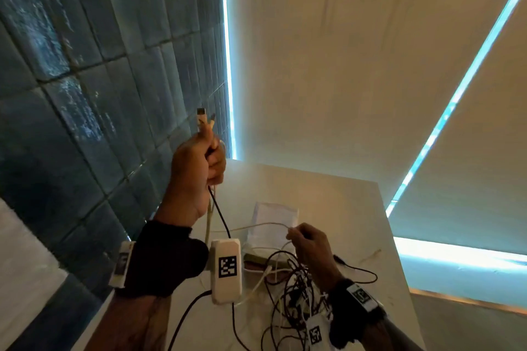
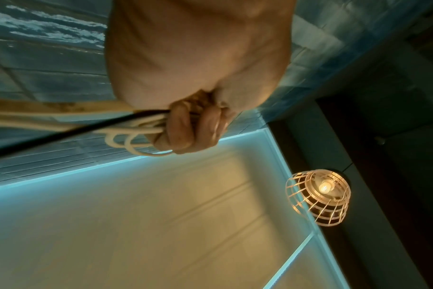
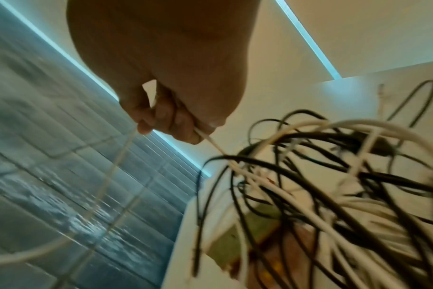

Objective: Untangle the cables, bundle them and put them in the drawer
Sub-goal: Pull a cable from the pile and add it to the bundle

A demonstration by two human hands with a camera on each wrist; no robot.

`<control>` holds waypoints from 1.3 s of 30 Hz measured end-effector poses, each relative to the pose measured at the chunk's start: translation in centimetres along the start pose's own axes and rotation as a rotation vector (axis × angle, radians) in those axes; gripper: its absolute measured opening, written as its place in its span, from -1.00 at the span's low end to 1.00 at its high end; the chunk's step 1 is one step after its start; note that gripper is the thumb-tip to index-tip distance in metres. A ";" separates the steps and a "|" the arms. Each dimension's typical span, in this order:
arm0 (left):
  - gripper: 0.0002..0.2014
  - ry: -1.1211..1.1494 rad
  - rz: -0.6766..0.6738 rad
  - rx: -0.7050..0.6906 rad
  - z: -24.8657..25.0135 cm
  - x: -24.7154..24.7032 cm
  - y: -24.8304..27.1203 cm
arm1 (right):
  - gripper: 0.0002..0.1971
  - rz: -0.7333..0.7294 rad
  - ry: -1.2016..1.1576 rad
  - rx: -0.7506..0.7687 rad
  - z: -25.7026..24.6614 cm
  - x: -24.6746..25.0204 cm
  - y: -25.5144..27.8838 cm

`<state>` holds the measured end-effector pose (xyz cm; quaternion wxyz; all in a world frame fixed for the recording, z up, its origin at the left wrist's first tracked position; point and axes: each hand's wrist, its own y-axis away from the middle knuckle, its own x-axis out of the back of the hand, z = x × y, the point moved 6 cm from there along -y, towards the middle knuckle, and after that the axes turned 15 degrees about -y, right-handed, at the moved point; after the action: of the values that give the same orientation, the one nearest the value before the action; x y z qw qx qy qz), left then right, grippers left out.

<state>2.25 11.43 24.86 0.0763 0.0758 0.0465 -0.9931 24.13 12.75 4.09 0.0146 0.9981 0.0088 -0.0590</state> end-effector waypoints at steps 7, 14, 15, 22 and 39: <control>-0.60 -0.321 0.020 0.220 -6.1 -2.8 -0.5 | -0.87 -0.097 -0.360 0.122 -8.5 -1.7 -0.1; -0.58 -0.317 -0.087 0.320 -7.4 -5.7 0.6 | -0.82 -0.315 -0.411 0.218 -11.1 -3.2 1.6; -0.58 -0.220 -0.112 0.318 -7.3 -6.0 0.8 | -0.81 -0.338 -0.396 0.215 -11.0 -3.3 1.7; -0.59 0.382 -0.287 0.204 -3.9 -7.0 0.0 | -0.71 -0.409 -0.200 0.153 -7.9 -3.2 1.8; -0.57 0.204 -0.231 -0.138 1.6 -4.2 0.3 | -0.69 -0.163 0.136 -0.051 6.3 0.0 1.3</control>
<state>6.15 11.54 27.08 -0.0386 0.1649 0.1303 -0.9769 23.38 11.30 -2.10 0.0344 0.9951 0.0926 0.0082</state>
